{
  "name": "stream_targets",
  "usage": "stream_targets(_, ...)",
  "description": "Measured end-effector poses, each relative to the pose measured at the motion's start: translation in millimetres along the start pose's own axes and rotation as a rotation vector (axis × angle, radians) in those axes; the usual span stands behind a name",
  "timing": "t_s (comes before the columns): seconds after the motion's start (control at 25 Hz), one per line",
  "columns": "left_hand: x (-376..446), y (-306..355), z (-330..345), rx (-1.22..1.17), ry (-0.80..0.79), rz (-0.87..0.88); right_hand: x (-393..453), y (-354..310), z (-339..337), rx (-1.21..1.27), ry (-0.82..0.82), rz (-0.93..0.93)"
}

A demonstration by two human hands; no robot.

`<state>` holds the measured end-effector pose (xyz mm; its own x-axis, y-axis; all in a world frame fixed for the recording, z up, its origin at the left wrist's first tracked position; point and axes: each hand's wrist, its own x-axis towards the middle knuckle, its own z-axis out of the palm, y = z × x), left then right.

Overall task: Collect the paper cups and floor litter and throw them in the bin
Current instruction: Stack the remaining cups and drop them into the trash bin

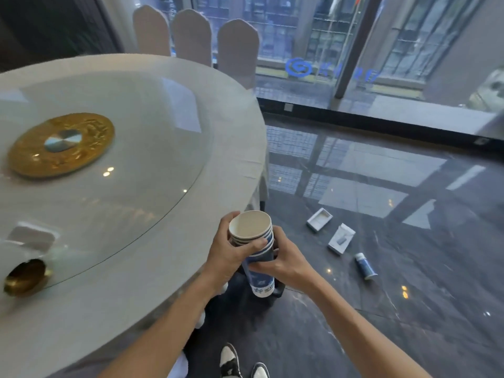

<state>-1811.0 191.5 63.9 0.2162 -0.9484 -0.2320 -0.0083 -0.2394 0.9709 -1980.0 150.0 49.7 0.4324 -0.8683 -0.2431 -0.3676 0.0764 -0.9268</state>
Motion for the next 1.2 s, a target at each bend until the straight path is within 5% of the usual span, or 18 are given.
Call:
stream_targets(0.24,40.3,-3.6,22.6,-0.07,-0.216,-0.109,8.2,12.4,-30.9,-0.118,0.154,0.075)
stream_targets(0.52,70.7,-39.0,45.9,-0.179,-0.265,-0.266,14.1,45.4,-41.9,-0.115,0.284,0.15)
stream_targets(0.88,80.7,-87.0,86.3,-0.029,-0.308,-0.38,20.5,153.6,-53.4,-0.119,0.279,0.328)
stream_targets(1.2,119.8,-107.1,139.6,-0.107,-0.047,-0.46,88.8,146.2,-139.2,-0.039,-0.116,0.318)
